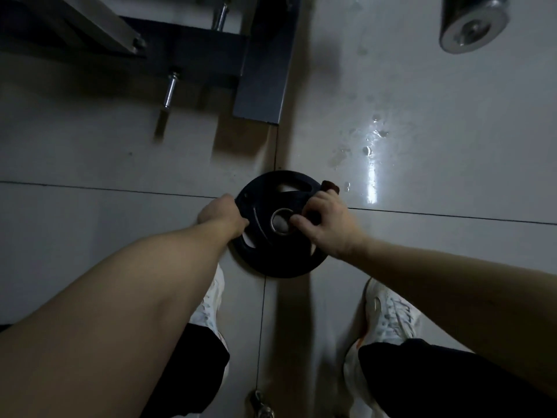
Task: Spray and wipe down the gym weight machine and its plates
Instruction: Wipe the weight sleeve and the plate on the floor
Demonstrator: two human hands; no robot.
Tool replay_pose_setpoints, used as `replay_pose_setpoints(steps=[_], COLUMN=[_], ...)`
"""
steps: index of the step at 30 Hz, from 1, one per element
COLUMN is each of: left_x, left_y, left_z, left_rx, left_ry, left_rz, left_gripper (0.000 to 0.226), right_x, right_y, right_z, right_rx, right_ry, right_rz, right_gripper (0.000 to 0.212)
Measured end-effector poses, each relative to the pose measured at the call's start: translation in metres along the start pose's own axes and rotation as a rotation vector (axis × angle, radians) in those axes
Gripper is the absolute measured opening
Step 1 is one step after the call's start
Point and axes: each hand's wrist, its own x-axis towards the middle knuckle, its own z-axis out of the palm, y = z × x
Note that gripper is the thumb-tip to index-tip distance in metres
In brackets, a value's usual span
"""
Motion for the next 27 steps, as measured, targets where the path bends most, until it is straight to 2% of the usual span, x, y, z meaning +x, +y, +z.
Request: replay_pose_setpoints(steps=[2, 6, 8, 13, 16, 19, 23, 27], left_x=[-0.003, -0.015, -0.024, -0.049, -0.068, -0.087, -0.112, -0.132], left_y=[-0.001, 0.002, 0.005, 0.025, 0.038, 0.051, 0.067, 0.074], left_z=[0.000, -0.006, -0.013, -0.031, -0.039, -0.045, -0.056, -0.070], left_rx=[0.047, 0.089, 0.093, 0.139, 0.135, 0.168, 0.276, 0.474], left_ry=[0.028, 0.137, 0.217, 0.400, 0.485, 0.562, 0.617, 0.623], left_rz=[0.029, 0.103, 0.167, 0.323, 0.433, 0.553, 0.748, 0.874], left_gripper=[0.044, 0.033, 0.029, 0.028, 0.031, 0.035, 0.035, 0.047], right_x=[0.006, 0.014, 0.023, 0.050, 0.054, 0.049, 0.031, -0.015], right_y=[0.000, -0.001, -0.007, -0.034, -0.053, -0.062, -0.064, -0.075], right_z=[-0.008, -0.027, -0.037, -0.067, -0.084, -0.094, -0.117, -0.140], right_rx=[-0.066, -0.130, -0.164, -0.392, -0.472, -0.587, -0.651, -0.702], right_ry=[0.026, 0.050, 0.017, -0.256, -0.308, -0.311, -0.275, -0.365], right_rz=[0.092, 0.177, 0.173, 0.110, 0.071, 0.061, 0.126, 0.167], right_gripper=[0.029, 0.015, 0.031, 0.093, 0.101, 0.089, 0.049, 0.045])
